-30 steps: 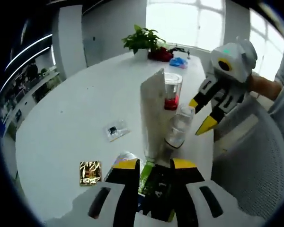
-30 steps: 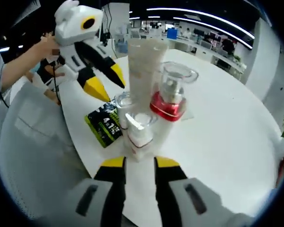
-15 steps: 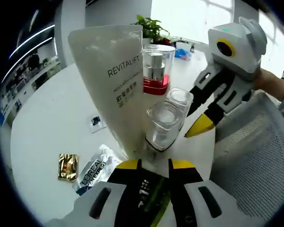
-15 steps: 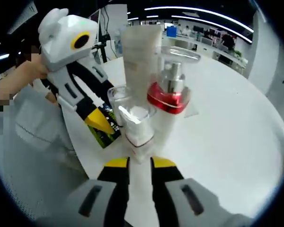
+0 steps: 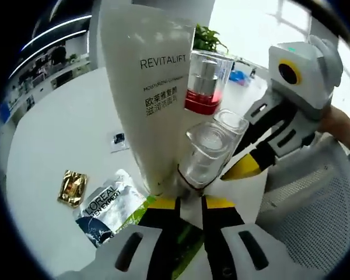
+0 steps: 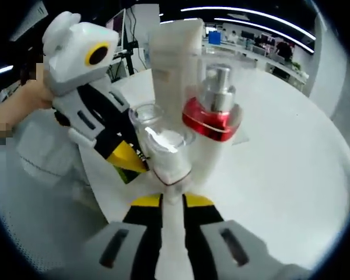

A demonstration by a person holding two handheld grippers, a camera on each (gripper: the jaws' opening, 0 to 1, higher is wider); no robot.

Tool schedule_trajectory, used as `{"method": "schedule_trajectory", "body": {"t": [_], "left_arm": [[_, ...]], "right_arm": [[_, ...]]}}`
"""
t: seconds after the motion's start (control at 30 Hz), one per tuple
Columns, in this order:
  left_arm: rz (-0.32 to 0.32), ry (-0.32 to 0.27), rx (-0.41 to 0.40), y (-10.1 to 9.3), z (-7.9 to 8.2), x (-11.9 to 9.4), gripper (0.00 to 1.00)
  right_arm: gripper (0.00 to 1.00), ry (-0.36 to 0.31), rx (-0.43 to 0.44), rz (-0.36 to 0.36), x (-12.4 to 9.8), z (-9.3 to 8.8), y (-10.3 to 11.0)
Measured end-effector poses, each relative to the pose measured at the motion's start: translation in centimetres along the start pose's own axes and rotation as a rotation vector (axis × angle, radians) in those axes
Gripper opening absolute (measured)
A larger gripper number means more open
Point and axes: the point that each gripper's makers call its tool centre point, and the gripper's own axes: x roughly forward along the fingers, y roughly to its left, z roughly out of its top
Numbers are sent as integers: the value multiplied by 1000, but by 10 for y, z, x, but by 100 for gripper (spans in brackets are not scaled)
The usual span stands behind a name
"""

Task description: Arrange the skincare products in the storage area until every visible bottle or jar stands upright without overlapping.

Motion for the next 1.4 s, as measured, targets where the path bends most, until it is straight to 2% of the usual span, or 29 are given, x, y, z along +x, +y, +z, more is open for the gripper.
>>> {"method": "schedule_trajectory", "body": {"t": [0.27,0.73,1.07,1.2,1.4], "left_arm": [[16,1,-44,-1,-3,0,8],[26,-20,-30,2,2,-6,12],[46,-69,-21,2,9,-28,16],[46,-95,-18,0,12,-37,18],[82,-121,6,5,14,-56,24]], "right_arm": [[12,17,-28,4,2,-2,0],[14,8,-15,-18,-7,-1,-1],[19,-20,4,-58,-23,4,1],[26,-20,-4,-74,-28,7,3],[33,-42,-4,-101,-40,15,7]]}}
